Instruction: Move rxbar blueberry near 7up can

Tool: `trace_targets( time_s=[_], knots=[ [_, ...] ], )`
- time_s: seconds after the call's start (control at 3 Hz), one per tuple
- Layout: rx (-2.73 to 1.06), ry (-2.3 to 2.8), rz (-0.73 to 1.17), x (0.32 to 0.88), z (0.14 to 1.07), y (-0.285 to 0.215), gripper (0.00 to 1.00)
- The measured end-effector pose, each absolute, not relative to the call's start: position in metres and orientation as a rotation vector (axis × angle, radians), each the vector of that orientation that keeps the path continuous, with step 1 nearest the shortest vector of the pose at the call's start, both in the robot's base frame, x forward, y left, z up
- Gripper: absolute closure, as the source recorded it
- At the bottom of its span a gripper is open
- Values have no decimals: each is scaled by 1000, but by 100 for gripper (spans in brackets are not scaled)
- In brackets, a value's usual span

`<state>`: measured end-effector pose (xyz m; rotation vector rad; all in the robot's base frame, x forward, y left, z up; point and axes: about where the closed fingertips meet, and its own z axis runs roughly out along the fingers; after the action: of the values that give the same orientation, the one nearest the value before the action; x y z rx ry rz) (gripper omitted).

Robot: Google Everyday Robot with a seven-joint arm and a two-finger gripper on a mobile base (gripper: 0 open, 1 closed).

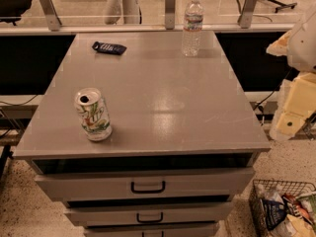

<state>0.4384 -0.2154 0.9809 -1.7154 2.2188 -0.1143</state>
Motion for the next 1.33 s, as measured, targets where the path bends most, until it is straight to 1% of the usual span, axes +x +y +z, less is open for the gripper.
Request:
trace_targets(
  time_s=[0.33, 0.67, 1.0, 1.33],
  knots=[
    [-1715, 2219, -114, 438, 981, -215, 0],
    [-1710, 2169, -99, 466, 970, -197, 0],
    [-1720, 2056, -57, 529, 955, -158, 0],
    [-1739, 1924, -3, 597, 950, -106, 0]
  ],
)
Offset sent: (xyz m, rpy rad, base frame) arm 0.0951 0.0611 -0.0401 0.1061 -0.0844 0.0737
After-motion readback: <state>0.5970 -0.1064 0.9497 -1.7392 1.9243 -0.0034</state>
